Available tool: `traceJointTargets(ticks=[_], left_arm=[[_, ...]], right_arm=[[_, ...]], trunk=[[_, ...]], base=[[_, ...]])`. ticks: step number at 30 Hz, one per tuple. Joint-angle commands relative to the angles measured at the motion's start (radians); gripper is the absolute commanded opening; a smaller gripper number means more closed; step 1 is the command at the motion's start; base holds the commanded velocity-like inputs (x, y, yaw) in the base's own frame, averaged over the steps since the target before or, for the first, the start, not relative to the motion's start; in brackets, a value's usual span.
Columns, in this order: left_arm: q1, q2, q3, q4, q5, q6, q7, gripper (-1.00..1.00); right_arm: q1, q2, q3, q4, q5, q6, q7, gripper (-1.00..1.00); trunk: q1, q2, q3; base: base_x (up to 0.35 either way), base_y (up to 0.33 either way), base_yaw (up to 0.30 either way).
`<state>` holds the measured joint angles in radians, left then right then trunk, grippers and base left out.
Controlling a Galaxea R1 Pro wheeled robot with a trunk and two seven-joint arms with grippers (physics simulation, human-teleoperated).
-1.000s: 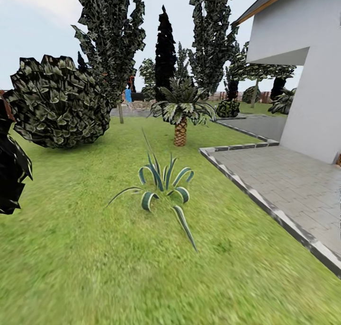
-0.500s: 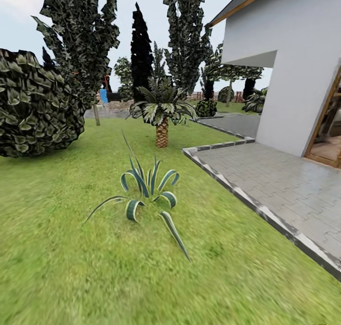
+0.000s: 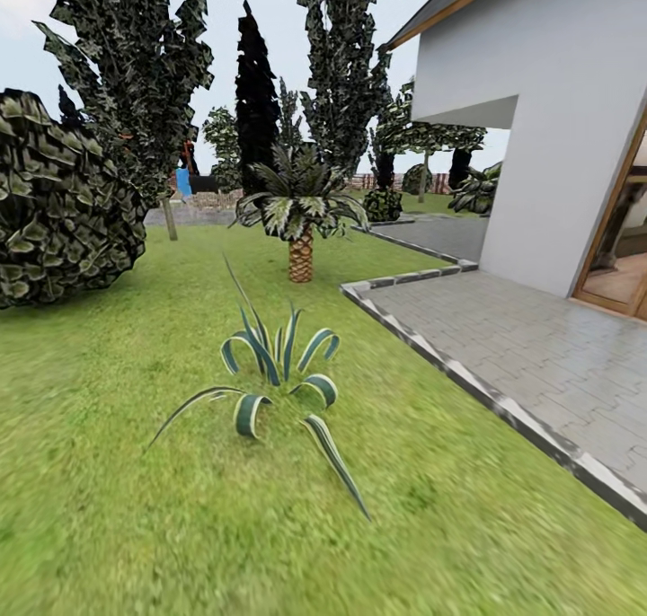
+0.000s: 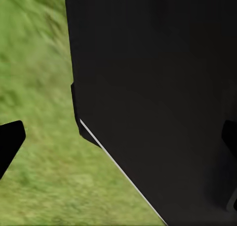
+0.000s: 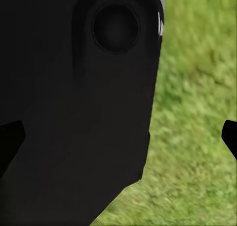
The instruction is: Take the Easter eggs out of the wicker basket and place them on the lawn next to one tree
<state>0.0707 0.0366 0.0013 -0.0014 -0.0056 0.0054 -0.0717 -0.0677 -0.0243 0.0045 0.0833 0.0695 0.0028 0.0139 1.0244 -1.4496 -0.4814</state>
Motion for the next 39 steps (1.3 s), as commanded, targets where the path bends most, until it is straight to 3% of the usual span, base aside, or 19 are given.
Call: traceJointTargets(ticks=[1,12,31,39], left_arm=[[0.0,0.0,0.0,0.0,-0.001,0.001,-0.003,1.0],[0.0,0.001,0.0,0.002,-0.001,0.001,-0.004,1.0],[0.0,0.0,-0.001,0.002,0.0,0.001,-0.004,1.0],[0.0,0.0,0.0,0.0,-0.001,0.001,-0.004,1.0]], right_arm=[[-0.001,0.0,0.0,0.002,0.007,0.0,0.001,1.0],[-0.001,-0.001,0.0,0.002,0.007,0.0,0.002,1.0],[-0.001,-0.001,0.0,0.002,0.007,0.0,0.002,1.0],[-0.001,0.0,0.0,0.003,0.007,0.0,0.003,1.0]], trunk=[[0.001,0.0,-0.001],[0.001,0.0,-0.001],[0.001,0.0,-0.001],[0.001,0.0,-0.001]], base=[[0.308,0.201,0.0],[0.263,0.234,-0.052],[0.042,0.333,-0.007],[0.196,0.3,-0.262]])
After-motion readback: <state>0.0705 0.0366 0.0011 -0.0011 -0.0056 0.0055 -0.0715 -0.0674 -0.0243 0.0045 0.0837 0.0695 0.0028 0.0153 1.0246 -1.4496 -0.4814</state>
